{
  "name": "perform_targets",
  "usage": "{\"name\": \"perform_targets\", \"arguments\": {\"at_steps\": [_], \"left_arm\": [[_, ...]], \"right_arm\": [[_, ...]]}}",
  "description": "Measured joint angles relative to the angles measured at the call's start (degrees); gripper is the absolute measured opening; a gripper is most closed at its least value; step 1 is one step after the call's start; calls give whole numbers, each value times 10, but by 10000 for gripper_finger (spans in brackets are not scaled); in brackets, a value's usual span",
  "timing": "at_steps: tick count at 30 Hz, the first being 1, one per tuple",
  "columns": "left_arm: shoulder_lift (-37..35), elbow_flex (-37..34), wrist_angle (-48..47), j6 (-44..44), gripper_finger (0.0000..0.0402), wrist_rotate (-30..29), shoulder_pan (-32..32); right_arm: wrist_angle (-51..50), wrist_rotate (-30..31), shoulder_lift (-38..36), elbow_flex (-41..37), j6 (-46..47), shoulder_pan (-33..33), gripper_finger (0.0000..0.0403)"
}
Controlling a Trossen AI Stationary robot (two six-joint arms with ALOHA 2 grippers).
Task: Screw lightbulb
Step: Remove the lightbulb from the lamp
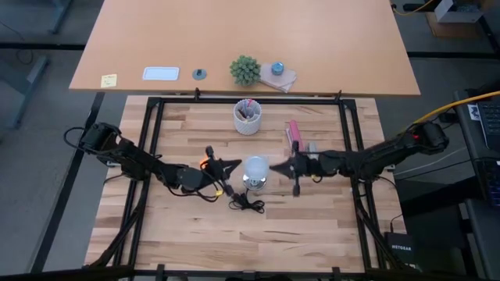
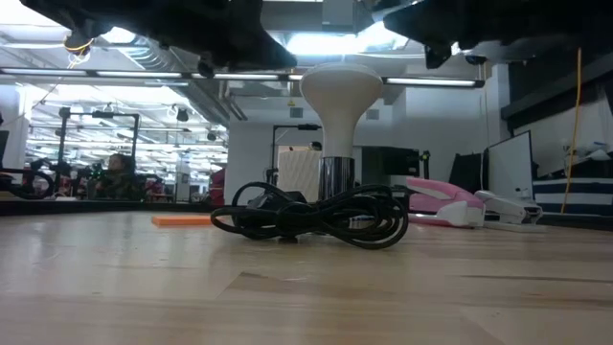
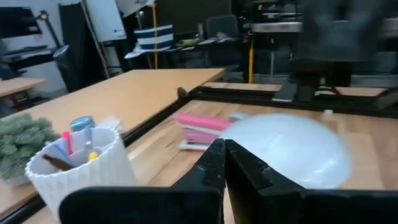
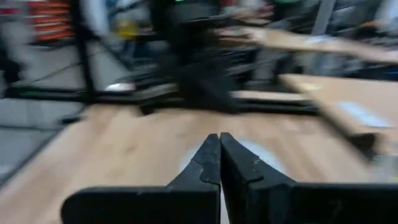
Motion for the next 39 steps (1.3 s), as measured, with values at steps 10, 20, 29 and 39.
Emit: {"name": "perform_targets", "arguments": {"at_steps": [10,20,29,39], "left_arm": [[3,0,-51,-67,1,57,50],[3,0,-60,-81,1,93,44],[2,0,-77,-108,1,86,20],[5,-1,-78,-110,1,125,-2]], "right_arm": [[-23,41,39,0,7,28,1],[-14,91,80,0,7,27,1],[-12,122,88,0,7,17,1],[-18,133,90,0,10,-23,1]]}}
